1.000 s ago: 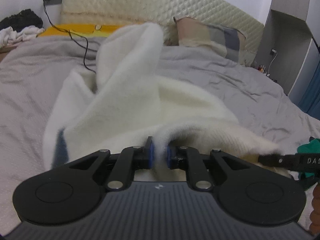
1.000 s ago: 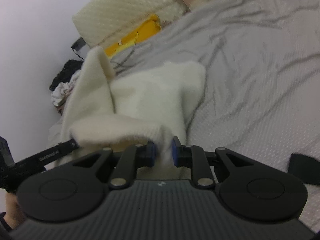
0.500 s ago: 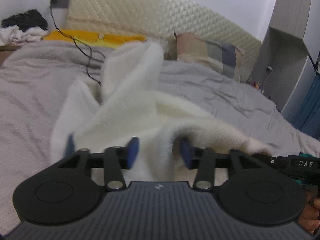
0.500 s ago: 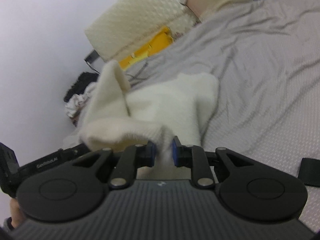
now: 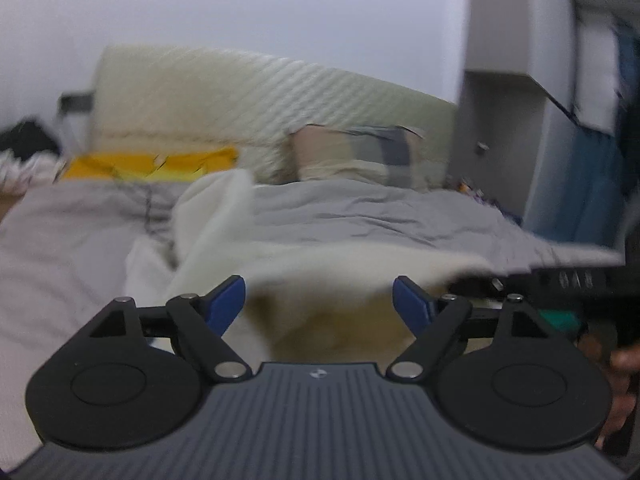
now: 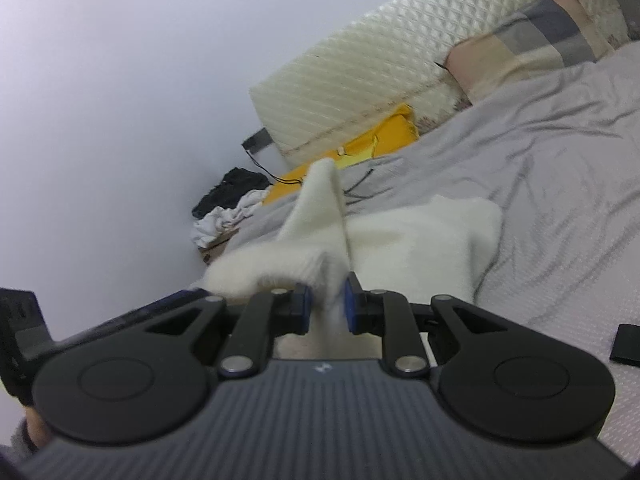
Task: Fold large clothes
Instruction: 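Lift the sweater off the bed with both grippers, pulling it apart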
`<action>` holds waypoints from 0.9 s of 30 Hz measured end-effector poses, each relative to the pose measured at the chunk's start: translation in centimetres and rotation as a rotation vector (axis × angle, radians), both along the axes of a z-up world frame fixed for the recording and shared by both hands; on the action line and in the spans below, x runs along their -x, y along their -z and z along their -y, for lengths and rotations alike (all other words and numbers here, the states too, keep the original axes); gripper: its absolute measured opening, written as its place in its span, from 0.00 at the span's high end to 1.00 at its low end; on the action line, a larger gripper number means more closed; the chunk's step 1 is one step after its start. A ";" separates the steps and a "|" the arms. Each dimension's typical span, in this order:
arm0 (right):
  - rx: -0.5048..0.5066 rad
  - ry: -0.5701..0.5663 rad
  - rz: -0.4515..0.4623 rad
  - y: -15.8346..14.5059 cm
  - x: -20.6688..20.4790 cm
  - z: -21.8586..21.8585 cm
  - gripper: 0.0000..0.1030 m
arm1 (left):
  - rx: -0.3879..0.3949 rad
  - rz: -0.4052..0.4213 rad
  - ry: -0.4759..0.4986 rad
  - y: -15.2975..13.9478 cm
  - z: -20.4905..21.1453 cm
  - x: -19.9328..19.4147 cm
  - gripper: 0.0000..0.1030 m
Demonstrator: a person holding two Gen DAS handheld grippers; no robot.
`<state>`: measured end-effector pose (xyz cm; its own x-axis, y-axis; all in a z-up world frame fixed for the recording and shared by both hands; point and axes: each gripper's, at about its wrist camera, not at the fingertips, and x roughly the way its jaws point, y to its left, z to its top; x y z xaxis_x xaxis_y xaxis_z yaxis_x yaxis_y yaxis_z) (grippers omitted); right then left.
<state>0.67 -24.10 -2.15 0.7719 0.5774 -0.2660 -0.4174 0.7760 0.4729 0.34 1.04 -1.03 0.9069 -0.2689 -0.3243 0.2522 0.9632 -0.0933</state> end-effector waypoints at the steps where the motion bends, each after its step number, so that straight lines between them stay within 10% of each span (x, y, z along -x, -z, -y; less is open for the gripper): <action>1: -0.001 0.000 0.005 -0.1 0.2 -0.1 0.80 | -0.044 0.016 0.010 0.2 1.0 0.3 0.17; 7: 0.003 0.001 0.015 -0.2 0.7 -0.3 0.80 | -0.260 0.117 -0.160 1.5 4.9 0.9 0.17; 15: 0.085 0.035 0.056 -0.2 3.0 -2.0 0.80 | -0.020 0.128 -0.359 0.4 0.6 0.4 0.18; 22: 0.104 0.102 -0.023 0.6 3.8 -2.8 0.59 | 0.016 0.161 -0.232 -0.7 0.4 2.3 0.74; 27: 0.013 0.139 -0.211 3.1 4.2 -1.7 0.48 | 0.076 0.186 -0.186 -1.6 0.0 3.8 0.86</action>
<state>-3.50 -22.39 -5.26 0.7705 0.4647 -0.4363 -0.1992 0.8258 0.5276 -3.44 1.06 0.59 0.9851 -0.1097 -0.1325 0.0915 0.9865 -0.1358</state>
